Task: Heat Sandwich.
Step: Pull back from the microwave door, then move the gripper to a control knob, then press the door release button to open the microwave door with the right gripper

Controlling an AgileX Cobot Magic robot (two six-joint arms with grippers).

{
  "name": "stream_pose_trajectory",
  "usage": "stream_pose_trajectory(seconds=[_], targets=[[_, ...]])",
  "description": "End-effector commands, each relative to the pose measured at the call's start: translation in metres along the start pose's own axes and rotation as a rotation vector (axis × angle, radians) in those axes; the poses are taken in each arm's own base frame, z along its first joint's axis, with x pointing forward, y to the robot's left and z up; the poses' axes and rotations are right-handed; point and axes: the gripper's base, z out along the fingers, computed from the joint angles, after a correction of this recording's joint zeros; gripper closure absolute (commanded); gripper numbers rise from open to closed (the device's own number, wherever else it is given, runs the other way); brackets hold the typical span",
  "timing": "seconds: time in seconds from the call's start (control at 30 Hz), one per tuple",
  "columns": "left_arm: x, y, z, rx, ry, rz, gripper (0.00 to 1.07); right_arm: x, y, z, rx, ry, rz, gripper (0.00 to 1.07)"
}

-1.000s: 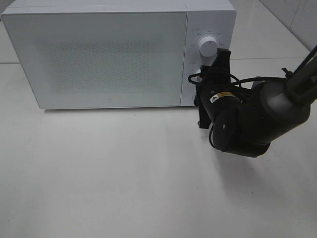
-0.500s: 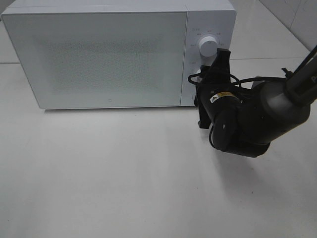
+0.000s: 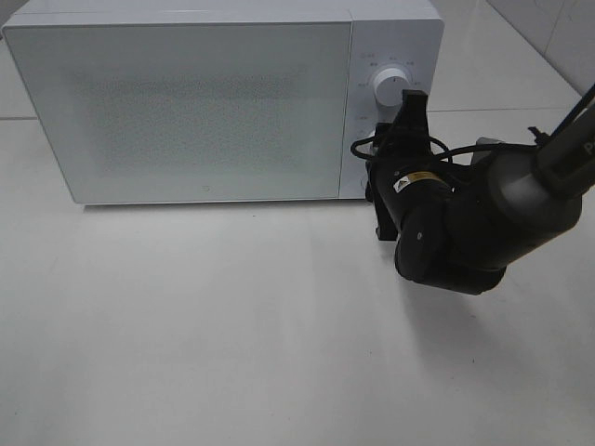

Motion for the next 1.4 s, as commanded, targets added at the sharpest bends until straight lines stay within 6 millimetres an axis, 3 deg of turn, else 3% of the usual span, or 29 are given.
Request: stream_pose_trajectory(seconds=[0.03,0.27,0.57,0.83,1.07,1.4], targets=[[0.000,-0.001,-0.002,0.006,-0.031,-0.005,0.08,0.001,0.032,-0.002,-0.285,-0.027,-0.036,0.48],[0.000,-0.001,-0.002,0.006,-0.031,-0.005,0.08,-0.005,0.025,-0.009,-0.222,-0.023,-0.070,0.33],[0.000,-0.001,-0.002,0.006,-0.031,-0.005,0.08,-0.011,0.017,-0.026,-0.081,0.044,-0.138,0.33],[0.000,-0.001,-0.002,0.006,-0.031,-0.005,0.08,-0.018,0.011,-0.053,0.055,0.155,-0.305,0.33],[0.000,-0.001,-0.002,0.006,-0.031,-0.005,0.08,-0.022,0.015,-0.078,0.134,0.289,-0.572,0.33],[0.000,-0.001,-0.002,0.006,-0.031,-0.005,0.08,-0.019,0.029,-0.110,0.263,0.596,-1.112,0.33]])
